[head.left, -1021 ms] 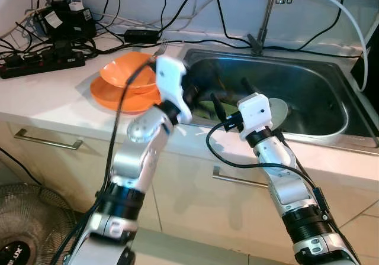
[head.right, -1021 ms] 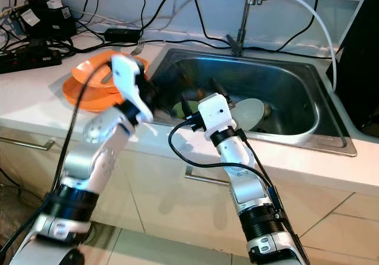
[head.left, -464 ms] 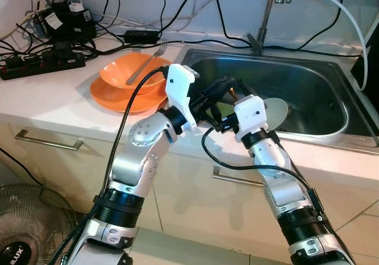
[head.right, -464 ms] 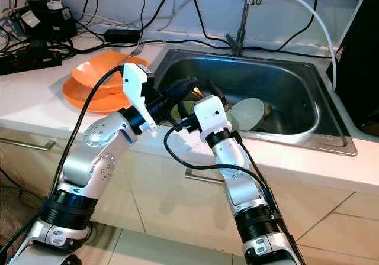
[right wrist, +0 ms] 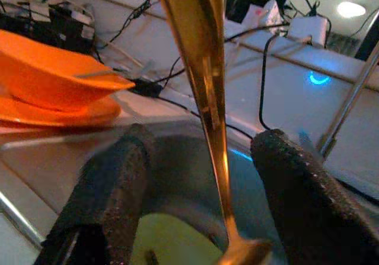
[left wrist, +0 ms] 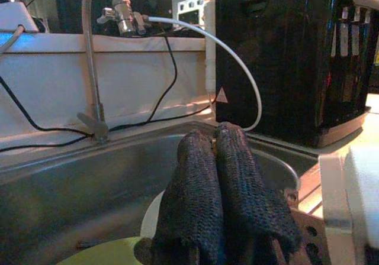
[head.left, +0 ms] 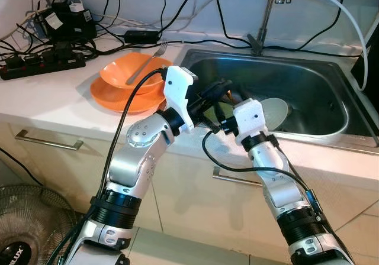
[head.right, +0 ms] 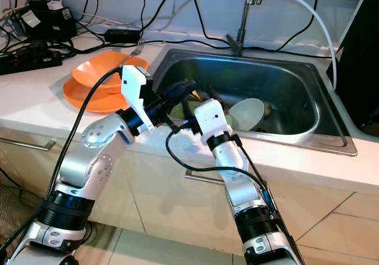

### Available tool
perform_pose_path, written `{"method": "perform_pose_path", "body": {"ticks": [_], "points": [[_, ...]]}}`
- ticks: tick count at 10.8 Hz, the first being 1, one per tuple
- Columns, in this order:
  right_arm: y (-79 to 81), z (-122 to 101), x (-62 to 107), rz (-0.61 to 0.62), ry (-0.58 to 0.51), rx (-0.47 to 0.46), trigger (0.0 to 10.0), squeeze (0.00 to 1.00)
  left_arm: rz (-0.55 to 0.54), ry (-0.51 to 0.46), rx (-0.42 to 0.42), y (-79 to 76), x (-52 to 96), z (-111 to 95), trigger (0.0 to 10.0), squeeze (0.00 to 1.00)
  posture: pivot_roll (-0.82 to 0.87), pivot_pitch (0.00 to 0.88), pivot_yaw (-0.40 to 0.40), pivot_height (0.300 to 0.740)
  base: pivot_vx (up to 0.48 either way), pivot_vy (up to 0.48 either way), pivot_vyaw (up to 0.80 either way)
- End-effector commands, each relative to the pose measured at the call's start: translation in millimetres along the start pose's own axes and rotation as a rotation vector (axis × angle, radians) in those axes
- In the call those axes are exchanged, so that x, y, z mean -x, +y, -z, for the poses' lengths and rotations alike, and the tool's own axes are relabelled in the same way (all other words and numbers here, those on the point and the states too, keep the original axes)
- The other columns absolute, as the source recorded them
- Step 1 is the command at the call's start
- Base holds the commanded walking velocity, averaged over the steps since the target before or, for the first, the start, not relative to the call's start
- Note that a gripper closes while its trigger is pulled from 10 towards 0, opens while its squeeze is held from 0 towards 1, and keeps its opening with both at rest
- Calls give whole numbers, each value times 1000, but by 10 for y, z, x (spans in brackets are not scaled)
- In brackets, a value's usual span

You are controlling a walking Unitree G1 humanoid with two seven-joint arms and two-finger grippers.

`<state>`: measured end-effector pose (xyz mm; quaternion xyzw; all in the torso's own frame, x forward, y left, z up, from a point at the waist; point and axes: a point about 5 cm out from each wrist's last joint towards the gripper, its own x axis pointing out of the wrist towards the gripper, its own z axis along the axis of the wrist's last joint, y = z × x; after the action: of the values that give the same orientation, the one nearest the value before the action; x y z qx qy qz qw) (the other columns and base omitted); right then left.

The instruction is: Kitchen organization

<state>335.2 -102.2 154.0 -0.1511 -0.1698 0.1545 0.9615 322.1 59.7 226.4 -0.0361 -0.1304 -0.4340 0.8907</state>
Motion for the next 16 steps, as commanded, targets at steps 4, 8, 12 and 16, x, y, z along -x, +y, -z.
{"method": "perform_pose_path", "body": {"ticks": [4,8,12,16], "points": [[-37,82,-8,31,35,28,10000,0,17,-27,-7,-3,7,-87,10000,0,141,0,39,740,0,0,0],[-51,88,-26,48,38,34,0,0,21,-32,2,-6,5,-99,10000,0,143,0,39,740,0,0,0],[-44,96,-35,52,43,35,0,0,19,-31,3,1,10,-95,10000,0,146,0,38,740,0,0,0],[-38,107,-42,59,50,35,0,0,20,-35,-10,1,14,-115,10000,0,147,0,40,740,0,0,0]]}}
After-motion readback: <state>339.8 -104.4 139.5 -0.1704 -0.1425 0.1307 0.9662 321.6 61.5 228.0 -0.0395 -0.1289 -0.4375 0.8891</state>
